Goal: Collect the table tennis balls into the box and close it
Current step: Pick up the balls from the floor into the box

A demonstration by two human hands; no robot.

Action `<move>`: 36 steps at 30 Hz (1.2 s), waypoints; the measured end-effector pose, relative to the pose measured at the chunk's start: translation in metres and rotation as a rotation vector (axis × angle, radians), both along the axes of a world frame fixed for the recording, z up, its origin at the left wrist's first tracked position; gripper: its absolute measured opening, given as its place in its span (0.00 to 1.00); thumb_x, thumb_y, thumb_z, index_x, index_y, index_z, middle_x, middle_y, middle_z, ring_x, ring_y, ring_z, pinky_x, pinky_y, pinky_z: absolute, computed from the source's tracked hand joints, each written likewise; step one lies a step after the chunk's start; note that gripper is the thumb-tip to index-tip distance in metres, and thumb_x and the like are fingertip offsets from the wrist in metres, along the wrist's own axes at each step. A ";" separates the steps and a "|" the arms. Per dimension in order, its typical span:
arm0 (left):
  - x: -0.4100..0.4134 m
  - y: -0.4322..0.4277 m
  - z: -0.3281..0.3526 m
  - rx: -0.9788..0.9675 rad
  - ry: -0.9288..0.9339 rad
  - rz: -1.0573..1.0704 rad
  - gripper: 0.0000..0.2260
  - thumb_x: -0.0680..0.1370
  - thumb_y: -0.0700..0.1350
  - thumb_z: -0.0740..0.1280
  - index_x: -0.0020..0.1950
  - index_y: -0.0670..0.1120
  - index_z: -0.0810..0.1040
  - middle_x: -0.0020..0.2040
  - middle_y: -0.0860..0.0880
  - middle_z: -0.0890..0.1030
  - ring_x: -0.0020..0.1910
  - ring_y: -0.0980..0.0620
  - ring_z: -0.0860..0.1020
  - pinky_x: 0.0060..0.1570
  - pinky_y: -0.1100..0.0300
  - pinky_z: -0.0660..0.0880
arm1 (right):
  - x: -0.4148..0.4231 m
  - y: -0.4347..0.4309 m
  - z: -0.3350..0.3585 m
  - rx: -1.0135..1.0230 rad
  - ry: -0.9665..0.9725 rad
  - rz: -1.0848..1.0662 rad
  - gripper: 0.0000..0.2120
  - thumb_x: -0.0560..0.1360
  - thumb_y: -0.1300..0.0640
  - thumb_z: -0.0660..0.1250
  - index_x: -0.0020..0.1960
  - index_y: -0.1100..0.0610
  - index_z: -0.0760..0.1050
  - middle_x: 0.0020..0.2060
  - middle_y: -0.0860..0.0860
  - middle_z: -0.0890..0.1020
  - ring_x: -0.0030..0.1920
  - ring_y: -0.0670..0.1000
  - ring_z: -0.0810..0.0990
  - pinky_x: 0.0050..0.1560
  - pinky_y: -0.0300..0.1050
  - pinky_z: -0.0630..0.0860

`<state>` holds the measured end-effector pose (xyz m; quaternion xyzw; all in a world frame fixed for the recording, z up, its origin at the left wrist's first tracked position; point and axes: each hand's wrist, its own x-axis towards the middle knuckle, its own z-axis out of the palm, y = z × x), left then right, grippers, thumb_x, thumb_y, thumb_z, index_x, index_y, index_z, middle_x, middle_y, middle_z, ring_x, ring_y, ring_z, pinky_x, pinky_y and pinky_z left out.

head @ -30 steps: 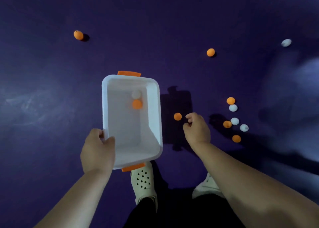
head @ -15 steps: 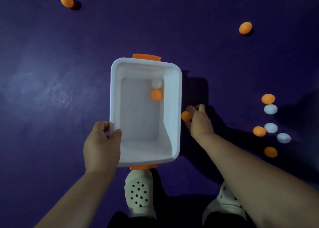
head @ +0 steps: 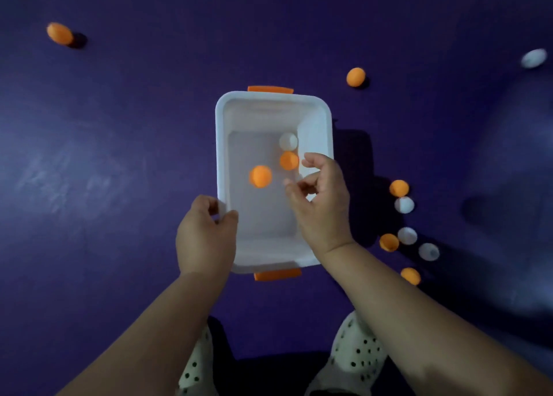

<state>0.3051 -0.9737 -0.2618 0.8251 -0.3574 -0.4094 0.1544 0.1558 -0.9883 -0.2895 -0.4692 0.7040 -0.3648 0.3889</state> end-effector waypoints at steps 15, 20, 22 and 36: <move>-0.093 -0.060 -0.046 -0.234 -0.196 -0.390 0.05 0.75 0.47 0.64 0.41 0.48 0.71 0.35 0.52 0.73 0.38 0.45 0.71 0.39 0.56 0.64 | -0.201 0.015 -0.065 -0.126 0.313 -0.364 0.13 0.75 0.67 0.63 0.57 0.58 0.75 0.50 0.50 0.77 0.42 0.41 0.74 0.44 0.26 0.70; -0.114 -0.063 -0.048 -0.285 -0.230 -0.447 0.07 0.77 0.47 0.61 0.42 0.46 0.70 0.38 0.48 0.74 0.37 0.43 0.71 0.37 0.54 0.64 | -0.239 0.053 -0.073 -0.085 0.386 -0.411 0.12 0.75 0.67 0.63 0.58 0.60 0.74 0.52 0.50 0.77 0.45 0.47 0.76 0.44 0.34 0.70; -0.120 -0.056 -0.053 -0.291 -0.217 -0.438 0.07 0.78 0.47 0.60 0.43 0.45 0.69 0.40 0.46 0.74 0.37 0.43 0.70 0.38 0.54 0.64 | -0.247 0.069 -0.080 -0.053 0.389 -0.422 0.12 0.76 0.66 0.62 0.59 0.59 0.74 0.52 0.48 0.77 0.48 0.50 0.77 0.45 0.40 0.71; -0.120 -0.016 -0.064 -0.299 -0.201 -0.482 0.08 0.79 0.47 0.59 0.46 0.43 0.69 0.45 0.43 0.75 0.41 0.40 0.73 0.40 0.53 0.66 | -0.223 0.208 -0.131 0.125 0.865 -0.091 0.14 0.70 0.47 0.62 0.43 0.56 0.80 0.40 0.52 0.80 0.40 0.52 0.76 0.37 0.41 0.76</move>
